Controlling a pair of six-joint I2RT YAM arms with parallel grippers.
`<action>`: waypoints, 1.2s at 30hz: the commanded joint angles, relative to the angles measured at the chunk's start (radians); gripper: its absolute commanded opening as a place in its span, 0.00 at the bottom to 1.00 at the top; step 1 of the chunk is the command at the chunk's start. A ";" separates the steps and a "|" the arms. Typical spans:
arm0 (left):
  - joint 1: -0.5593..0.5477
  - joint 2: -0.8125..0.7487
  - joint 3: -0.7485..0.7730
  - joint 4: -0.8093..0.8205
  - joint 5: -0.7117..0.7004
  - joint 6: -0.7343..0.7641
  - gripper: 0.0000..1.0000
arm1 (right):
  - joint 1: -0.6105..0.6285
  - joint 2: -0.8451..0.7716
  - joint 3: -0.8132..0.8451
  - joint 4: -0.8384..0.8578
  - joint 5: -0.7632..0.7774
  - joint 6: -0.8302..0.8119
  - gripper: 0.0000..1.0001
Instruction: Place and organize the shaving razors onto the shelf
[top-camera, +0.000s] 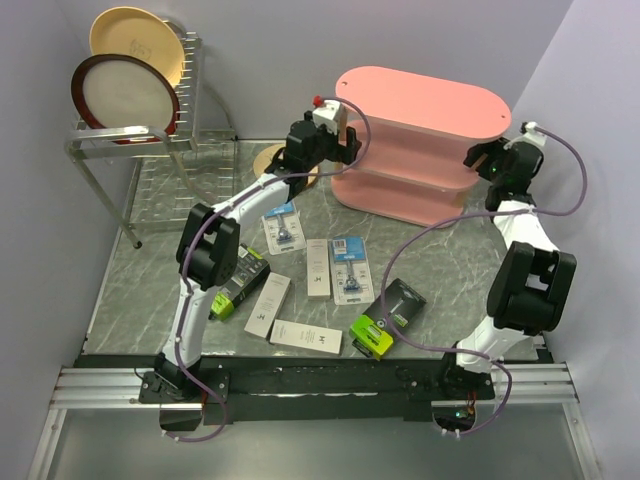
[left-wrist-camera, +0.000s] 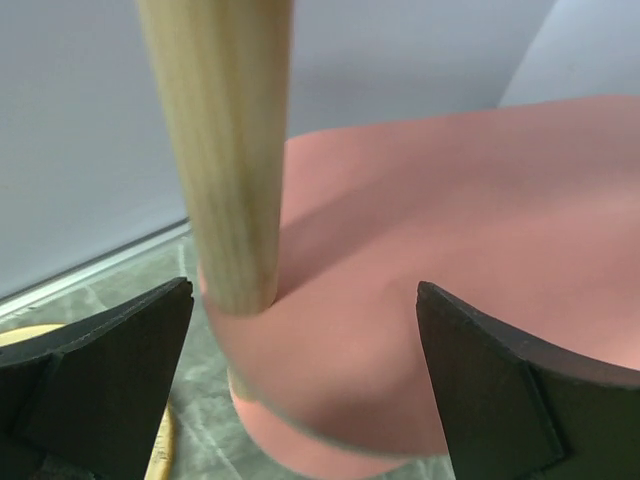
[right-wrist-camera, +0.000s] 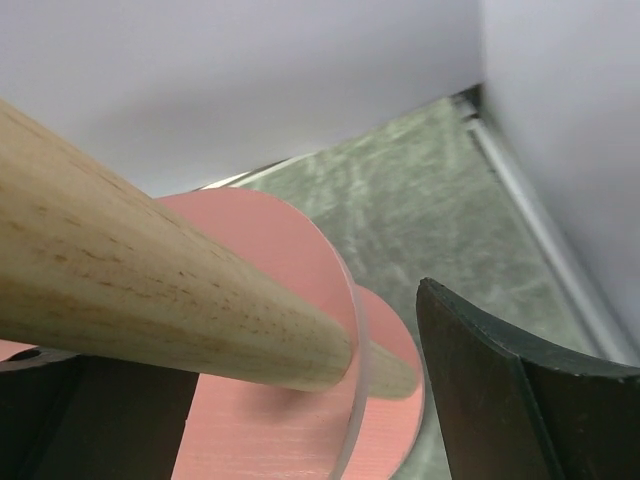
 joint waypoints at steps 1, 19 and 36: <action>-0.027 0.019 0.076 0.032 0.004 -0.032 0.99 | -0.111 -0.068 -0.013 0.013 0.121 0.004 0.87; 0.017 -0.588 -0.577 -0.053 -0.139 0.023 0.99 | -0.092 -0.480 -0.230 -0.241 0.084 -0.037 1.00; -0.205 -0.509 -0.642 -0.413 0.561 0.070 0.84 | -0.006 -0.855 -0.463 -0.918 -0.342 0.067 0.85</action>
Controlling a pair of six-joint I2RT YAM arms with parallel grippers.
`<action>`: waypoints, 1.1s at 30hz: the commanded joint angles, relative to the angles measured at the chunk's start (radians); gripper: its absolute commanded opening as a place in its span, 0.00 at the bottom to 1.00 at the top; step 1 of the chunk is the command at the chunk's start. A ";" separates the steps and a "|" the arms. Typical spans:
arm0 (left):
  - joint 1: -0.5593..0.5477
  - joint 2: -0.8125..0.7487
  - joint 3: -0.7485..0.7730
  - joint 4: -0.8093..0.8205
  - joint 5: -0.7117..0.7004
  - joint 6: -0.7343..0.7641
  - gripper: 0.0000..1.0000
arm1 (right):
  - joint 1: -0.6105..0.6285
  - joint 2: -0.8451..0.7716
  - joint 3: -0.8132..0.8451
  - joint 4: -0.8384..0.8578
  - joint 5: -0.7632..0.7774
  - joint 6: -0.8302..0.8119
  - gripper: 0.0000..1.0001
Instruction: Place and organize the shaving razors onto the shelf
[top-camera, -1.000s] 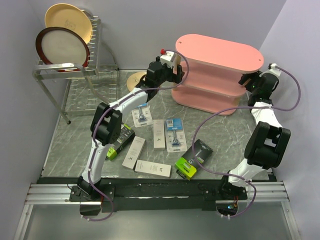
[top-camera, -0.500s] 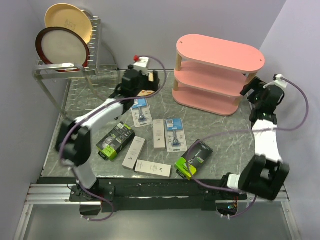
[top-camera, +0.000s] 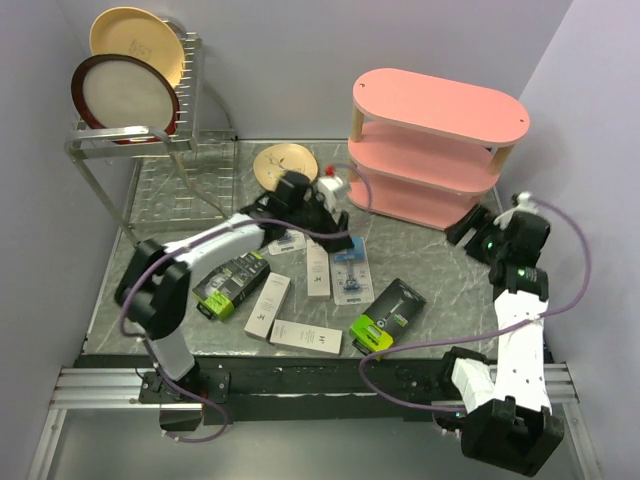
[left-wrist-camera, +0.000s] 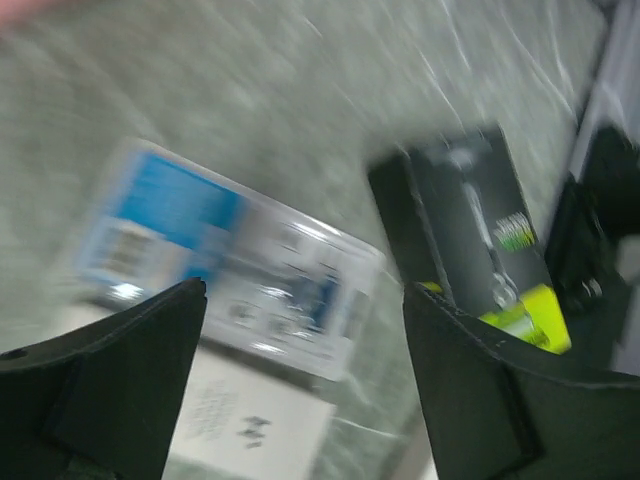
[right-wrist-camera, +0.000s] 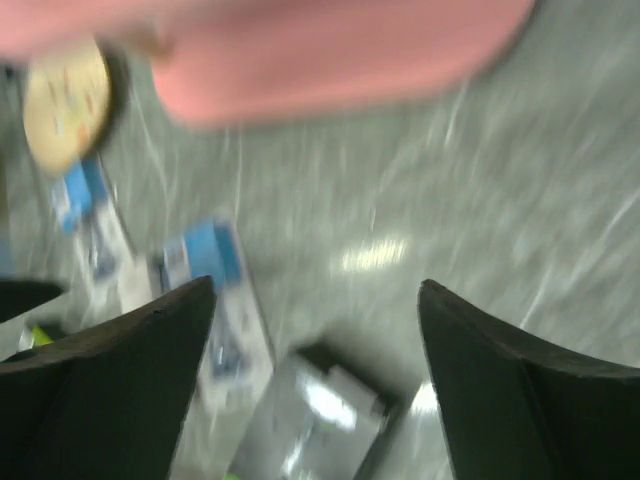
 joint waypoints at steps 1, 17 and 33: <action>-0.096 0.066 0.012 -0.022 0.137 0.011 0.84 | 0.011 -0.060 -0.093 -0.180 -0.144 -0.012 0.83; -0.257 0.249 0.008 0.030 0.145 -0.230 0.67 | 0.112 -0.023 -0.258 -0.401 -0.035 0.172 0.42; -0.286 0.416 0.008 0.088 0.145 -0.405 0.02 | 0.206 0.012 -0.456 -0.080 -0.189 0.319 0.35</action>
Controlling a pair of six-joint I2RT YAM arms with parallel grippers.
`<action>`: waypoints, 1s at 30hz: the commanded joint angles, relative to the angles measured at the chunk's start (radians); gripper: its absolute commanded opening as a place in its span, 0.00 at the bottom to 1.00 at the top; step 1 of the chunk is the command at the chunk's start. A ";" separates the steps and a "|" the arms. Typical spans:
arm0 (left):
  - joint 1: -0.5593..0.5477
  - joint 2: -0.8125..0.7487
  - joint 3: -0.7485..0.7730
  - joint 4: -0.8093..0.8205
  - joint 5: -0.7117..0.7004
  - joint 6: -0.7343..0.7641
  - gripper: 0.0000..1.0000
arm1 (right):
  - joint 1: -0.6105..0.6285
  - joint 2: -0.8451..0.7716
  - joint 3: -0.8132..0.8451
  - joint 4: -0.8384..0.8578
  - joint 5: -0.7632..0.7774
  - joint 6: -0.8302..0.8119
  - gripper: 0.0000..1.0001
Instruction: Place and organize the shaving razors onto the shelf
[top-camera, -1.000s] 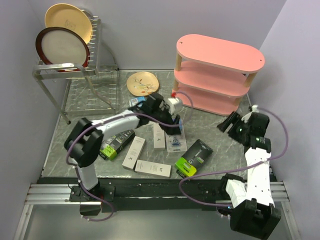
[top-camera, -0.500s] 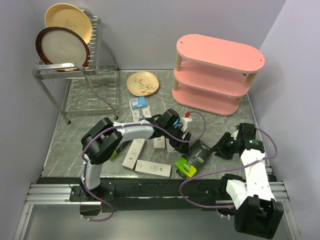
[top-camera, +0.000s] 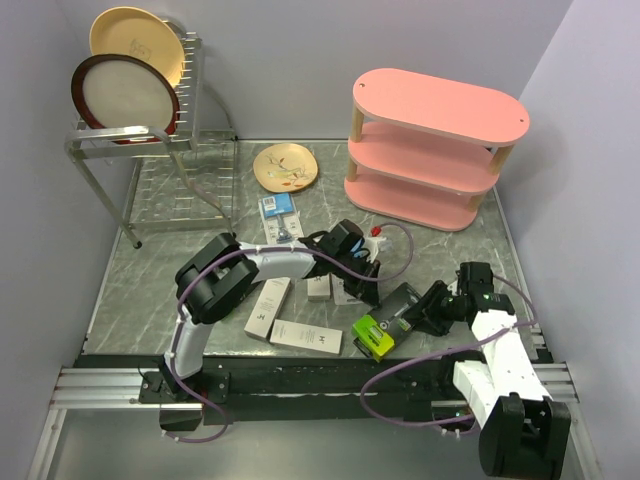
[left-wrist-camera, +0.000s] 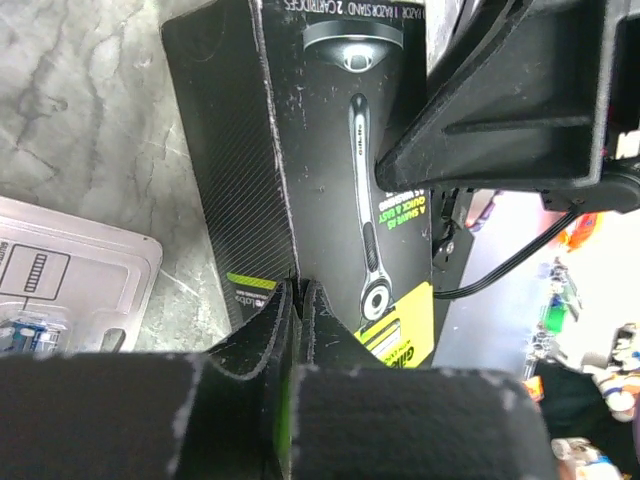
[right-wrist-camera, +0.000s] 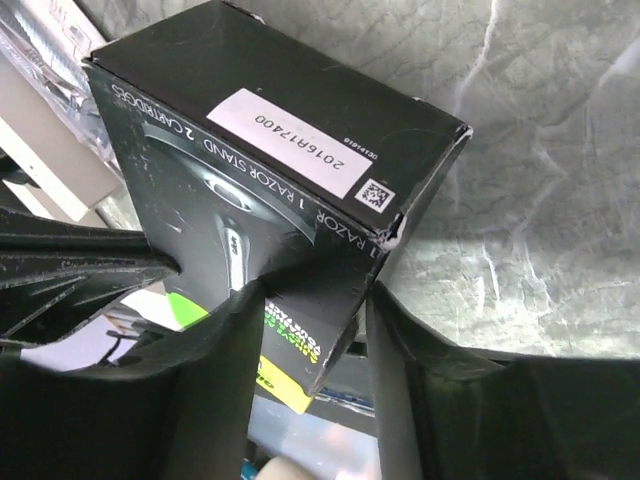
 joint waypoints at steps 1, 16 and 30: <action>-0.033 0.093 -0.017 0.043 -0.056 -0.047 0.01 | 0.016 0.034 -0.038 0.226 -0.054 0.059 0.29; 0.015 0.323 0.456 -0.056 -0.186 0.008 0.01 | -0.024 0.334 0.126 0.737 -0.072 0.172 0.07; 0.061 0.315 0.329 -0.026 -0.188 -0.100 0.42 | 0.100 0.385 0.212 0.917 -0.217 0.327 0.22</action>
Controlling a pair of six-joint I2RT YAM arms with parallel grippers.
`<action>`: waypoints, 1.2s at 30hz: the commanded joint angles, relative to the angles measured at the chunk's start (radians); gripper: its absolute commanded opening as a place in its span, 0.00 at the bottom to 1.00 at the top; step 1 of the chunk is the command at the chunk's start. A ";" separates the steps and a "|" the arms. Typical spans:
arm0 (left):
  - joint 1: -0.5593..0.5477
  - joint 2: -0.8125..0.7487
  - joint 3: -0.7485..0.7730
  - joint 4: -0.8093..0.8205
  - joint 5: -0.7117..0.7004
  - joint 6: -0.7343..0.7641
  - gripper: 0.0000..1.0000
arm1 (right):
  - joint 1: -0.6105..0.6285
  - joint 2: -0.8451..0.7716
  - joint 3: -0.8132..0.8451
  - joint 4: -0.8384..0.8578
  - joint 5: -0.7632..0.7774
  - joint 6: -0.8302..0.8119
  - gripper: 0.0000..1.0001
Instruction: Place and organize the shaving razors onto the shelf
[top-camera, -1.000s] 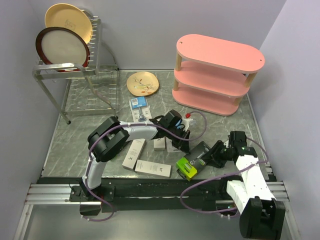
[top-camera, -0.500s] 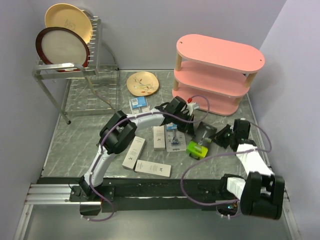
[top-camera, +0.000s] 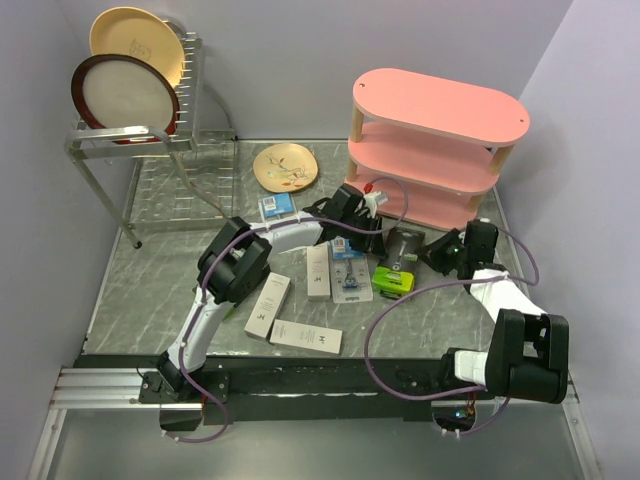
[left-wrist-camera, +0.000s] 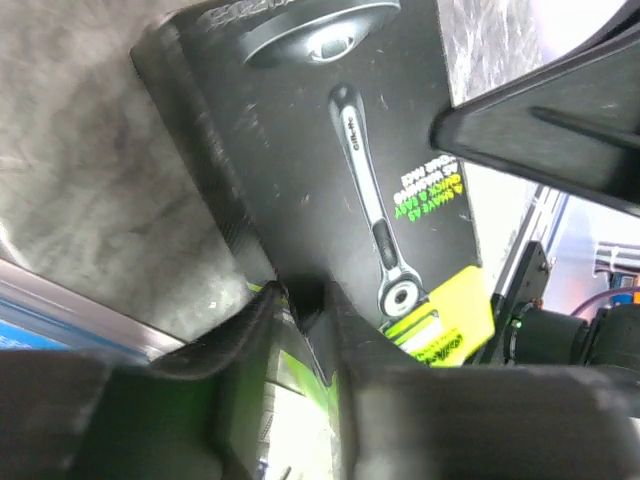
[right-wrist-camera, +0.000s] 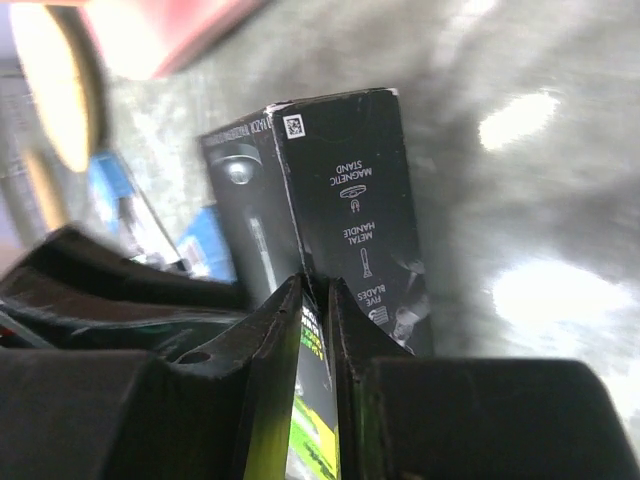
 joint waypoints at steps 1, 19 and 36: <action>-0.072 0.076 -0.061 0.033 -0.046 -0.029 0.47 | 0.144 -0.011 0.080 0.176 -0.295 0.147 0.23; 0.008 -0.101 -0.294 -0.022 -0.112 -0.099 0.56 | 0.241 0.030 0.194 0.169 -0.271 0.106 0.25; 0.074 -0.244 -0.440 0.096 0.060 -0.092 0.74 | 0.241 -0.141 0.437 -0.589 0.073 -1.228 1.00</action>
